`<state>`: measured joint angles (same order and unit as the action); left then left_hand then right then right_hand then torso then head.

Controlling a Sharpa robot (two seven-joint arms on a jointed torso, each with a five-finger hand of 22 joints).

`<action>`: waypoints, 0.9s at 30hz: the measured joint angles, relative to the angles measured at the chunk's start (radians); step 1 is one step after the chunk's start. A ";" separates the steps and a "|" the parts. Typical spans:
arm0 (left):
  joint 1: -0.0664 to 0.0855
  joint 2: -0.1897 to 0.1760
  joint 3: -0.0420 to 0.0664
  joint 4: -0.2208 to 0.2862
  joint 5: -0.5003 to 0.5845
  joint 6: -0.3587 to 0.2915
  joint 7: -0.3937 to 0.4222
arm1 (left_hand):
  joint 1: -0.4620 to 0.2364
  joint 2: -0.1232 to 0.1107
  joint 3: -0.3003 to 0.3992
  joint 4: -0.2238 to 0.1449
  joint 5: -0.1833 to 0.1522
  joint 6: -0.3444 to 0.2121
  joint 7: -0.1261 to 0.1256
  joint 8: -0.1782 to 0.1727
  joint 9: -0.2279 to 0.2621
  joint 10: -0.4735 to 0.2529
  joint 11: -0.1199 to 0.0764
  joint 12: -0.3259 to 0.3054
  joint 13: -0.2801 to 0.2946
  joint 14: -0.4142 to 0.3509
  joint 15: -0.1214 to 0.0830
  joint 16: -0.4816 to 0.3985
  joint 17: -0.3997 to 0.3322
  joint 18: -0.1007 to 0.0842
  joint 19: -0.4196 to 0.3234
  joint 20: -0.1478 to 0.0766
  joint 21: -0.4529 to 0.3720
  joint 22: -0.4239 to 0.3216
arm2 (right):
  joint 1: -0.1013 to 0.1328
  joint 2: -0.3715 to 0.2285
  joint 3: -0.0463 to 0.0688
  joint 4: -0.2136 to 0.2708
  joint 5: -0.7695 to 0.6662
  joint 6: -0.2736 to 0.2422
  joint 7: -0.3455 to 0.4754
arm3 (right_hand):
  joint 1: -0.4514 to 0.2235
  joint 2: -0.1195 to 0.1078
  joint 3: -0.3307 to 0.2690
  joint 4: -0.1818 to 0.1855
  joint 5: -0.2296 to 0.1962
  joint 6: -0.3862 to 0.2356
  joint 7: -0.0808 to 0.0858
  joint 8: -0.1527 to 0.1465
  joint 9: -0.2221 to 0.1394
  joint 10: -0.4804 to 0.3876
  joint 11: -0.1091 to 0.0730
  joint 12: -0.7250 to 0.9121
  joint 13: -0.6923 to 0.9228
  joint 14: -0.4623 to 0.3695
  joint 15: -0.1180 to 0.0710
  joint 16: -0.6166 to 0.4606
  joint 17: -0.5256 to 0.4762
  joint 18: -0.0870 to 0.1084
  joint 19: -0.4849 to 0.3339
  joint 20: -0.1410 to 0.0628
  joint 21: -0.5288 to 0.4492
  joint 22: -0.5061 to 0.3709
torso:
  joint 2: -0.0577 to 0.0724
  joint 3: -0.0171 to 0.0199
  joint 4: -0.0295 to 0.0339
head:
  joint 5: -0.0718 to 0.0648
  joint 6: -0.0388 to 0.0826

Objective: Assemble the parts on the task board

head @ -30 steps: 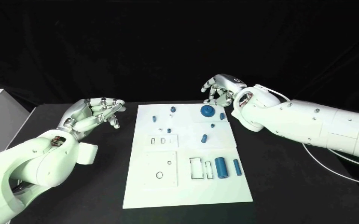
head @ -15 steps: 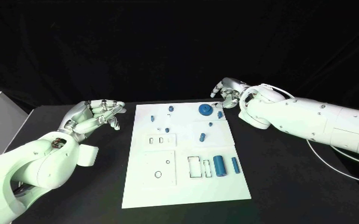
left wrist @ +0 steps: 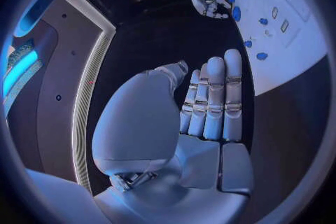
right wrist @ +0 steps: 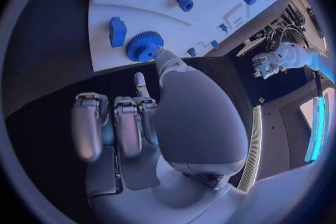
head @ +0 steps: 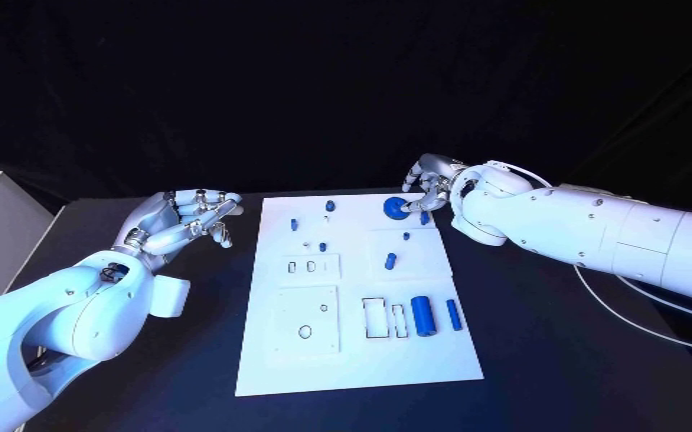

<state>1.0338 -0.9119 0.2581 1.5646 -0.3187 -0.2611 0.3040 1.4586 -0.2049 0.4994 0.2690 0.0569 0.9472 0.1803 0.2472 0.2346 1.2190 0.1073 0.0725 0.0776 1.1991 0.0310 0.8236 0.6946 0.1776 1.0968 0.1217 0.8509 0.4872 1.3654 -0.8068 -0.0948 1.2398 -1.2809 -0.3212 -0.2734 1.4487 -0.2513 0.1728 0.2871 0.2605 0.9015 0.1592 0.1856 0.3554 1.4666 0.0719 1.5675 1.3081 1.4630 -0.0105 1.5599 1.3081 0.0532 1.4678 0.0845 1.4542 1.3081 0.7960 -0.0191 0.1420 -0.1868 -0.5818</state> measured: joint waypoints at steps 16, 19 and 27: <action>-0.001 0.001 0.000 0.007 0.000 0.003 0.001 | 0.000 0.000 0.000 0.000 0.000 0.000 0.000 0.000 0.000 0.000 0.000 0.000 0.000 0.000 0.000 0.000 0.000 0.000 0.000 0.000 0.000 0.000 | -0.015 0.045 -0.003 -0.040 -0.018 0.017 -0.018 | -0.003 0.003 -0.006 0.000 -0.004 -0.008 0.001 0.000 0.000 0.000 0.000 0.000 0.000 0.003 0.003 0.000 0.000 0.000 -0.004 0.004 0.000 0.000 | -0.001 -0.0014 -0.0012 | 0.004 -0.014; -0.001 0.001 0.000 0.007 0.000 0.004 0.001 | 0.000 0.000 0.000 0.000 0.000 0.000 0.000 0.000 0.000 0.000 0.000 0.000 0.000 0.000 0.000 0.000 0.000 0.000 0.000 0.000 0.000 0.000 | -0.017 0.050 -0.004 -0.042 -0.019 0.020 -0.019 | -0.004 0.004 -0.006 0.000 -0.004 -0.008 0.001 0.000 0.000 0.000 0.000 0.000 0.000 0.003 0.003 0.000 0.000 0.000 -0.004 0.004 0.000 0.000 | -0.001 -0.0008 -0.0022 | 0.005 -0.015; -0.001 0.001 0.000 0.008 0.000 0.005 0.001 | 0.000 0.000 0.000 0.000 0.000 0.000 0.000 0.000 0.001 0.000 0.000 0.000 0.000 0.000 0.000 0.000 0.000 0.000 0.000 0.000 0.000 0.000 | -0.019 0.061 -0.004 -0.057 -0.021 0.026 -0.019 | -0.002 0.016 -0.006 0.000 -0.003 -0.008 0.001 0.004 0.001 0.000 0.000 0.000 0.000 0.003 0.003 0.000 0.000 -0.001 -0.004 0.004 0.007 0.000 | -0.003 -0.0012 -0.0019 | 0.006 -0.018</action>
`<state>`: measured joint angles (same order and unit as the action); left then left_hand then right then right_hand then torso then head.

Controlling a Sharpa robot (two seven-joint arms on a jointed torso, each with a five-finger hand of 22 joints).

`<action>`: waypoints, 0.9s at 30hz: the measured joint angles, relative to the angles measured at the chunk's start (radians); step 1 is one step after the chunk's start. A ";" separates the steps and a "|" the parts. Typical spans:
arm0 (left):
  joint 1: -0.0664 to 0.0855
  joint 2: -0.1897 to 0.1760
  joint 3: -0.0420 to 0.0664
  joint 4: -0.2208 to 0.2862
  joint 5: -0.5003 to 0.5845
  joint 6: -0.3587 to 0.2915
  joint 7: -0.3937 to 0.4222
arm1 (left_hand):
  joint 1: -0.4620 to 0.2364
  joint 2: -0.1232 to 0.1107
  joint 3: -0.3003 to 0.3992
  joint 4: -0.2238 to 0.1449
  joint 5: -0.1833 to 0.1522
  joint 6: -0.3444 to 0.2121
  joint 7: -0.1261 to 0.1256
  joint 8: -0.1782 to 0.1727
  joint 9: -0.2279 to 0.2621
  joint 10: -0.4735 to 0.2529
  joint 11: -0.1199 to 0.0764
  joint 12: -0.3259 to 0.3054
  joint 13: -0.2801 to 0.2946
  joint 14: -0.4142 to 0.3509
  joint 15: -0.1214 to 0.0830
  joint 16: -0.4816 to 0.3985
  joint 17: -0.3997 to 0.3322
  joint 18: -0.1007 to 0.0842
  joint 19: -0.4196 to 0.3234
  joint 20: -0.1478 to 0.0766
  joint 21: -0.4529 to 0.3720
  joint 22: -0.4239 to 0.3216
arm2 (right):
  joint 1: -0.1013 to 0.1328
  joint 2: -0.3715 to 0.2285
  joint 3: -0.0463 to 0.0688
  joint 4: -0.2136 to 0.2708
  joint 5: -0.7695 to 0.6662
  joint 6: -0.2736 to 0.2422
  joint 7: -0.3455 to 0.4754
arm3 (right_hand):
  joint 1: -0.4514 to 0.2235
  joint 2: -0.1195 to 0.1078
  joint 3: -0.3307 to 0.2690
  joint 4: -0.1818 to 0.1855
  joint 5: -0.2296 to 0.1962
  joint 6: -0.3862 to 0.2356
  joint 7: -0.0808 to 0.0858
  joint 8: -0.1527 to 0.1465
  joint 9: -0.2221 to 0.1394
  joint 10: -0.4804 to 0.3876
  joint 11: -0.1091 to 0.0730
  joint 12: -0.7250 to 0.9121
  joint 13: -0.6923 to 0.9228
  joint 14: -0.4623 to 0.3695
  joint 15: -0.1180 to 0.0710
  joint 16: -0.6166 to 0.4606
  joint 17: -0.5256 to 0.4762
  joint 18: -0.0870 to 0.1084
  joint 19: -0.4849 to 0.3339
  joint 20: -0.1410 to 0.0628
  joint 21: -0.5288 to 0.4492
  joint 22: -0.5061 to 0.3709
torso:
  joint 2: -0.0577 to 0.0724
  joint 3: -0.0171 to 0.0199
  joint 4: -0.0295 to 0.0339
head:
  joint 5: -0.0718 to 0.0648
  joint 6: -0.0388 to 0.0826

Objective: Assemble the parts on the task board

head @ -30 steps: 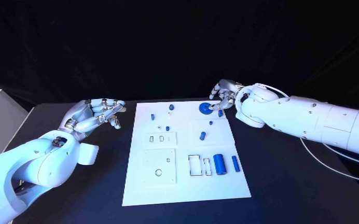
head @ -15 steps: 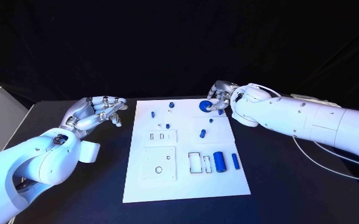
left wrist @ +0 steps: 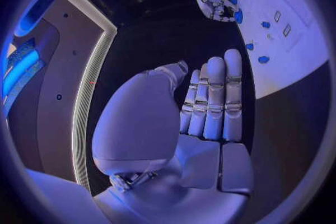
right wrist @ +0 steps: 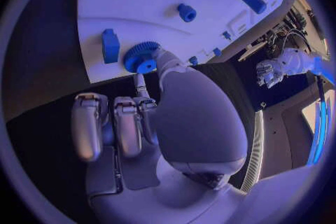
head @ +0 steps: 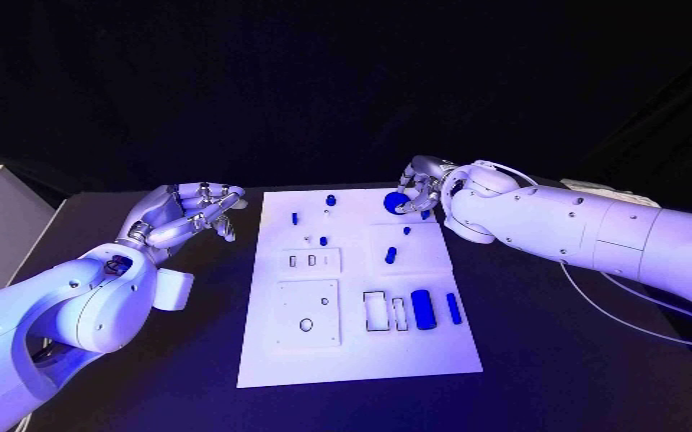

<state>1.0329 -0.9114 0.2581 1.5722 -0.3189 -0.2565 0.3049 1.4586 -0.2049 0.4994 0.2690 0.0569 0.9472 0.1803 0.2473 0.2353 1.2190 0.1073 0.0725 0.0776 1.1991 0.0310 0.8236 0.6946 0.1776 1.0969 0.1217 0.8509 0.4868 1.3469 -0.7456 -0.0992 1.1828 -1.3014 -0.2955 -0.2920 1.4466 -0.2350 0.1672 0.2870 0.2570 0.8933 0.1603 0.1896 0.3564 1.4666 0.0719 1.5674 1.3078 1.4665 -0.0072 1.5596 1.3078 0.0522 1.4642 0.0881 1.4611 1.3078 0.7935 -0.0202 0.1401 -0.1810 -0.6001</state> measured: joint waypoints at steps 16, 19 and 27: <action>0.000 -0.002 0.000 0.000 0.000 0.001 -0.001 | 0.000 0.000 0.000 0.000 0.000 -0.007 0.000 0.000 0.001 0.000 0.000 0.000 0.000 -0.003 -0.003 0.000 0.000 0.000 -0.004 -0.004 0.007 0.003 | -0.003 0.017 0.000 -0.025 -0.002 0.003 0.002 | 0.018 0.034 0.044 -0.007 0.049 0.020 0.000 0.007 -0.001 0.000 0.000 0.000 0.000 0.000 0.000 -0.001 0.000 -0.009 0.000 0.000 0.005 0.000 | 0.000 0.0002 -0.0004 | 0.001 0.001; 0.000 -0.002 0.000 0.000 0.000 0.001 -0.001 | 0.000 0.000 0.000 0.000 0.000 -0.007 0.000 0.000 0.001 0.000 0.000 0.000 0.000 -0.003 -0.003 0.000 0.000 0.000 -0.004 -0.004 0.007 0.003 | -0.003 0.018 0.000 -0.025 -0.008 0.003 0.003 | 0.025 0.041 0.066 -0.013 0.049 0.025 -0.003 0.006 -0.005 0.000 0.000 0.000 0.000 0.000 0.000 -0.001 0.000 -0.009 0.000 0.000 0.005 0.000 | 0.000 0.0004 -0.0007 | 0.003 0.001; 0.000 -0.004 0.000 0.001 -0.001 0.002 -0.001 | 0.000 0.000 0.000 0.000 0.000 -0.007 0.000 0.000 0.001 0.000 0.000 0.000 0.000 -0.003 -0.003 0.000 0.000 0.000 -0.004 -0.004 0.007 0.005 | -0.007 0.011 -0.001 -0.001 -0.053 -0.018 0.012 | 0.049 0.027 0.151 -0.032 0.045 0.061 -0.010 0.008 -0.009 0.000 0.000 0.000 0.000 0.000 0.000 0.003 0.000 -0.009 0.000 0.000 0.008 0.000 | 0.000 0.0011 -0.0030 | 0.004 0.000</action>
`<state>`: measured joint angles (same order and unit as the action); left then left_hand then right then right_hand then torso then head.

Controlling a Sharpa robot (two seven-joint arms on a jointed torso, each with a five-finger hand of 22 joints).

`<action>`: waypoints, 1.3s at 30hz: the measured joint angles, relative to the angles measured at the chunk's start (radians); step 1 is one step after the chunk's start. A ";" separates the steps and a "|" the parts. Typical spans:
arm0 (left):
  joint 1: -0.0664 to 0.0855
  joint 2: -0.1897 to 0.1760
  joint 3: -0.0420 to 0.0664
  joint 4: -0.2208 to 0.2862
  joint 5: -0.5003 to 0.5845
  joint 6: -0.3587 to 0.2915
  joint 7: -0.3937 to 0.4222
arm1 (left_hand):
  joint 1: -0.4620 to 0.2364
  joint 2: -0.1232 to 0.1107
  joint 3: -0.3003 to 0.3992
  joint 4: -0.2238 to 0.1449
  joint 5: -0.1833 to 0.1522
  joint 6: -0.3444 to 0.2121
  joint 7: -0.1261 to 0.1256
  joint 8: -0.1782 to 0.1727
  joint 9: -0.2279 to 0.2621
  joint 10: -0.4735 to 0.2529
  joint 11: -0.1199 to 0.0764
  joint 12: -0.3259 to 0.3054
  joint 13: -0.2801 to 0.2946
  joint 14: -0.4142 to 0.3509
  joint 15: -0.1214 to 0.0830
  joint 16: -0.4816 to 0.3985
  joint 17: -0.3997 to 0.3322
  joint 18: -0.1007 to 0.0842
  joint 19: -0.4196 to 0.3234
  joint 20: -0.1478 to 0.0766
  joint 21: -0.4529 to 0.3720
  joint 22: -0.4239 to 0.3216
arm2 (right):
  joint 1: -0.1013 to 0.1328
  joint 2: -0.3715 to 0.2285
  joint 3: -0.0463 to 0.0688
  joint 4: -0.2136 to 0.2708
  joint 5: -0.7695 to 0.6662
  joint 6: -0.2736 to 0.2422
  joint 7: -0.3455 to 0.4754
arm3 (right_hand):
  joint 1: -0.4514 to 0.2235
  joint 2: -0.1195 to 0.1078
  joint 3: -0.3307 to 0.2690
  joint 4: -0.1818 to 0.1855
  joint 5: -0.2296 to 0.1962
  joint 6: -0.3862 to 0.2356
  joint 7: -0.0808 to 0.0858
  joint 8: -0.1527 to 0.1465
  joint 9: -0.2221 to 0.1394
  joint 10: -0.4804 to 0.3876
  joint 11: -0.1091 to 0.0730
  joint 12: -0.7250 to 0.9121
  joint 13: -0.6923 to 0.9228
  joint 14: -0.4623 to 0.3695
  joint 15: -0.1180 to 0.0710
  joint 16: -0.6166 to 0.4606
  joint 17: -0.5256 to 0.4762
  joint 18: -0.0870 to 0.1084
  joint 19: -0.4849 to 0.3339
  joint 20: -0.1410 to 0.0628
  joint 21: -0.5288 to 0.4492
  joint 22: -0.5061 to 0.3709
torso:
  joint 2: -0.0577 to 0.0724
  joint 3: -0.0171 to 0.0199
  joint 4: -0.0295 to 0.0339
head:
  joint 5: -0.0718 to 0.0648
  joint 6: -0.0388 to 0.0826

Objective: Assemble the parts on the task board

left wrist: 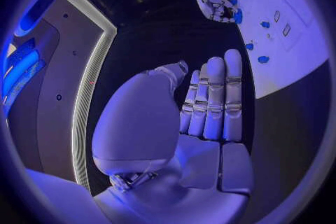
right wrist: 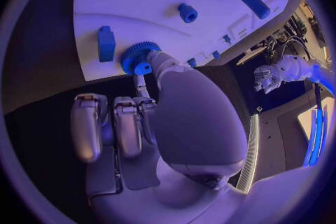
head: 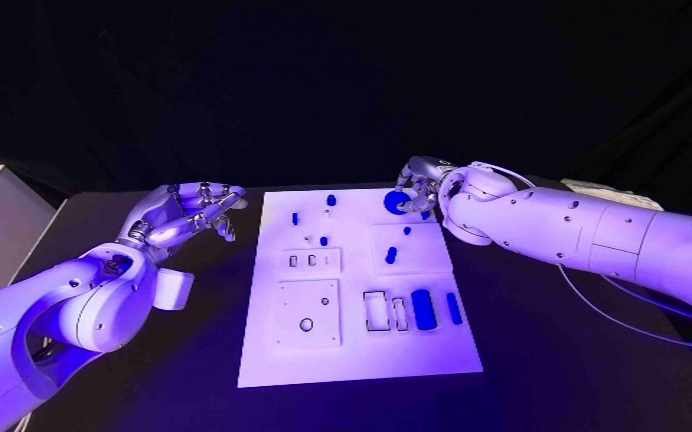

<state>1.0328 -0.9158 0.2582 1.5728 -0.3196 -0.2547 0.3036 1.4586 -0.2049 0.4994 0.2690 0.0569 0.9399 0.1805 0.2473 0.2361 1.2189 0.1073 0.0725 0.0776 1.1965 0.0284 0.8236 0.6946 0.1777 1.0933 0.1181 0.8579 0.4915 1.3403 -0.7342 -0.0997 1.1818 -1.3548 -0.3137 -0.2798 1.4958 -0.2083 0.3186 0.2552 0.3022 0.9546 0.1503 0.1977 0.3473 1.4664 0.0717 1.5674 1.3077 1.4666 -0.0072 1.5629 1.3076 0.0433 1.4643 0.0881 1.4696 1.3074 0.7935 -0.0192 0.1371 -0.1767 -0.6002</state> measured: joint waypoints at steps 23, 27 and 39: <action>0.000 0.000 0.000 0.006 0.000 0.001 0.000 | 0.000 0.000 0.003 -0.003 0.000 0.000 0.000 0.000 0.001 0.000 0.000 0.000 0.000 0.000 0.000 0.000 0.000 0.000 -0.004 0.004 0.000 0.001 | 0.001 0.014 0.000 0.170 -0.193 -0.180 0.028 | -0.023 -0.025 0.044 -0.002 0.023 0.022 -0.001 0.010 0.001 0.000 -0.007 0.000 0.000 0.000 -0.007 0.000 0.000 0.001 0.000 0.000 0.008 0.001 | -0.001 -0.0018 0.0017 | 0.006 0.004; 0.000 0.000 0.000 0.009 0.000 0.001 0.000 | 0.000 0.000 0.003 -0.003 0.000 0.000 0.000 0.000 0.001 0.000 0.000 0.000 0.000 0.000 0.000 0.000 0.000 0.000 -0.004 0.004 0.000 0.001 | 0.001 0.049 0.000 0.162 -0.212 -0.184 0.025 | -0.024 -0.025 0.044 -0.002 0.023 0.023 -0.002 0.010 0.001 0.000 -0.007 0.000 0.000 0.000 -0.007 0.000 0.000 0.001 0.000 0.000 0.008 0.001 | -0.001 -0.0026 0.0033 | 0.008 0.001; 0.000 0.000 0.000 0.013 0.000 0.002 0.000 | 0.000 0.000 0.003 -0.003 0.000 0.000 0.000 0.000 0.001 0.000 0.000 0.000 0.000 0.001 0.001 0.000 0.000 0.000 -0.004 0.004 0.000 0.001 | -0.015 0.139 -0.010 0.105 -0.233 -0.178 0.018 | -0.025 -0.026 0.046 0.000 0.021 0.024 -0.004 0.010 0.001 0.000 -0.007 0.000 0.000 0.000 -0.007 0.000 0.000 0.001 0.000 0.000 0.008 0.001 | 0.000 -0.0032 0.0053 | 0.017 -0.005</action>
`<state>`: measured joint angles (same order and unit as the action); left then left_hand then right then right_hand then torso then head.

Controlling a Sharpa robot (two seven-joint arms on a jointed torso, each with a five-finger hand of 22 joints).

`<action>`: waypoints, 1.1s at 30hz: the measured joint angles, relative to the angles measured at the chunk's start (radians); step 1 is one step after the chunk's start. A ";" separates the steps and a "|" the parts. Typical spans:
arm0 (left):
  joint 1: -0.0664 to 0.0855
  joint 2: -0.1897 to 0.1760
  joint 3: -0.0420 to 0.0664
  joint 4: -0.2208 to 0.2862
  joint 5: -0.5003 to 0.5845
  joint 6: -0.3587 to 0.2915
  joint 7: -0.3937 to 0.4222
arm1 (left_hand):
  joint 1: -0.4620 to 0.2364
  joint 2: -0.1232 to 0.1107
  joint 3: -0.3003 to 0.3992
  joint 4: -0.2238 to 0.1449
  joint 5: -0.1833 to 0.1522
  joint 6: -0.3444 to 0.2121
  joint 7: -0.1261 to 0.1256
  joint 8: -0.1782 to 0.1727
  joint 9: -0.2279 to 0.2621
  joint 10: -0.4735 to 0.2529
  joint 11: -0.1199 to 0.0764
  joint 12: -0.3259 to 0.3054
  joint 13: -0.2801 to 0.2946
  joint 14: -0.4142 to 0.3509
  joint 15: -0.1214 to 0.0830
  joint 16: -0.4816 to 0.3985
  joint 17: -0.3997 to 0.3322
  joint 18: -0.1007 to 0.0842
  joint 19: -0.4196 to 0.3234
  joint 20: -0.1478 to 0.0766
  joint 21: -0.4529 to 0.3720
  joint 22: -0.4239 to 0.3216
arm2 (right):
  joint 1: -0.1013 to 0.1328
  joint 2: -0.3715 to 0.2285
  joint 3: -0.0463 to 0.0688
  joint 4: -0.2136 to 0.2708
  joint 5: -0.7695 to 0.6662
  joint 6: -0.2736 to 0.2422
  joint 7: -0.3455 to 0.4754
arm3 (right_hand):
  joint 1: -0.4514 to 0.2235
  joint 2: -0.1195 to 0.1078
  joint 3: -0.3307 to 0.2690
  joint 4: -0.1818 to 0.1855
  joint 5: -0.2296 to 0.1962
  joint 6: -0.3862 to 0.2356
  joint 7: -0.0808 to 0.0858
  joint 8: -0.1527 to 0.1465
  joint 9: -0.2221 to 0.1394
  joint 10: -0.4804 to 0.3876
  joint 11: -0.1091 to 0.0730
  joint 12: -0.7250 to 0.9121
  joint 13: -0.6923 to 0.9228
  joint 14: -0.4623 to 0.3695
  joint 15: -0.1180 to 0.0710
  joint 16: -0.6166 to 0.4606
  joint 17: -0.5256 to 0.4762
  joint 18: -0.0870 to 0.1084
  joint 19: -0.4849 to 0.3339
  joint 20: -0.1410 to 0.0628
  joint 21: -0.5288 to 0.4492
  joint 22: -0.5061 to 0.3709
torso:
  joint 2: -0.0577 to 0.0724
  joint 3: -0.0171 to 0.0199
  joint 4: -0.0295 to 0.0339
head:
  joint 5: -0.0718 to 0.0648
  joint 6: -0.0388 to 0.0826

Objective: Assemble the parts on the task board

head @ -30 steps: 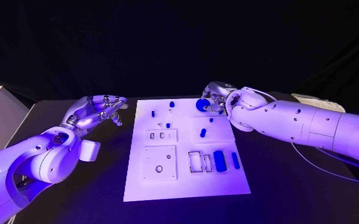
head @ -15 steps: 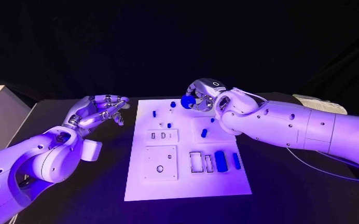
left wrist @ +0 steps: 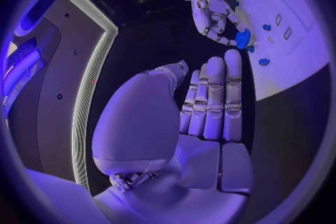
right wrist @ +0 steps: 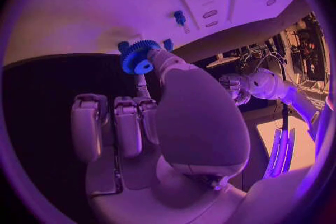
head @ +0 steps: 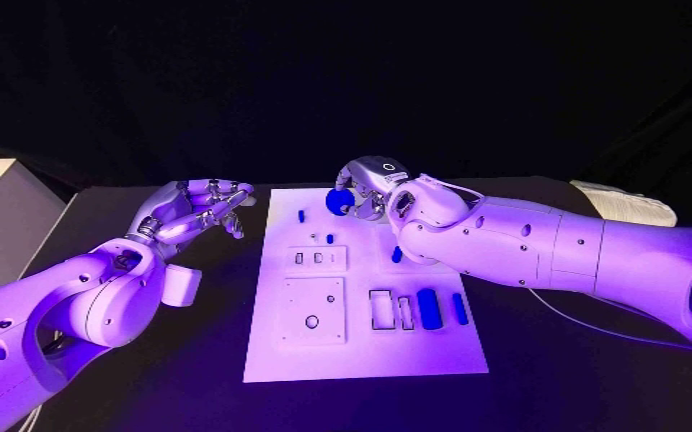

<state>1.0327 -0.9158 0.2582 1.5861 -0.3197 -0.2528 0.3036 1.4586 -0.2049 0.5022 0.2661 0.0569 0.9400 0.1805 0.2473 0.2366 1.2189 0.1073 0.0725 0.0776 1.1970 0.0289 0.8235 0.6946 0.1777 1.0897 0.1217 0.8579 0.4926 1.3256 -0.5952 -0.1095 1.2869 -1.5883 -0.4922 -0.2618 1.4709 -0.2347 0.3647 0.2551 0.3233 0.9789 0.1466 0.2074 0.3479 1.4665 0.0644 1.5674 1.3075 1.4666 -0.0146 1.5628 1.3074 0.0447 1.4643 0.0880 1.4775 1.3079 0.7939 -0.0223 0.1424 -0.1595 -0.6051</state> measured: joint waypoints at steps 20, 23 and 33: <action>0.000 0.000 0.000 0.003 -0.002 0.001 0.000 | 0.004 -0.004 0.000 0.000 0.000 0.000 0.000 0.000 0.002 0.000 0.000 0.000 0.000 0.000 0.000 0.000 0.000 0.000 0.000 0.000 0.009 0.003 | -0.021 0.065 -0.003 -0.065 -0.016 0.036 -0.011 | -0.009 -0.009 0.003 -0.003 -0.001 0.004 -0.004 -0.007 -0.003 0.000 0.000 0.000 0.000 0.000 0.000 0.000 0.000 0.000 0.000 0.000 0.000 0.000 | 0.001 0.0018 -0.0029 | 0.012 -0.009; 0.000 0.000 0.000 0.003 -0.002 0.002 0.000 | 0.004 -0.004 0.000 0.000 0.000 0.000 0.000 0.000 0.002 0.000 0.000 0.000 0.000 0.000 0.000 0.000 0.000 0.000 0.000 0.000 0.009 0.003 | -0.022 0.069 -0.004 -0.071 -0.018 0.042 -0.012 | -0.009 -0.009 0.003 -0.003 -0.002 0.004 -0.004 -0.009 -0.003 0.000 0.000 0.000 0.000 0.000 0.000 0.000 0.000 0.000 0.000 0.000 0.000 0.000 | 0.000 0.0018 -0.0034 | 0.012 -0.012; 0.000 0.000 0.000 0.003 -0.003 0.002 0.000 | 0.004 -0.004 0.000 0.000 0.000 0.000 0.000 0.000 0.002 0.000 0.000 0.000 0.000 0.000 0.000 0.000 0.000 0.000 0.000 0.000 0.009 0.003 | -0.020 0.086 -0.003 -0.099 -0.026 0.049 -0.014 | -0.018 -0.009 0.006 0.000 -0.012 0.003 -0.004 -0.015 -0.004 0.000 0.000 0.000 0.000 0.000 0.000 0.000 0.000 0.000 0.000 0.000 0.000 0.000 | 0.000 0.0031 -0.0041 | 0.011 -0.012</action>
<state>1.0328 -0.9162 0.2582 1.5888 -0.3228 -0.2510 0.3031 1.4626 -0.2088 0.5022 0.2662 0.0569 0.9401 0.1805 0.2473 0.2384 1.2190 0.1073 0.0725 0.0776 1.1971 0.0290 0.8235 0.6946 0.1777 1.0898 0.1217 0.8665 0.4953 1.3060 -0.5092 -0.1122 1.1881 -1.6140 -0.4431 -0.2755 1.4529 -0.2440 0.3705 0.2555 0.3111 0.9821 0.1424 0.1920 0.3439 1.4664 0.0645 1.5674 1.3074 1.4666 -0.0145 1.5628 1.3073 0.0450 1.4643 0.0880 1.4774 1.3074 0.7941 -0.0193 0.1383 -0.1488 -0.6172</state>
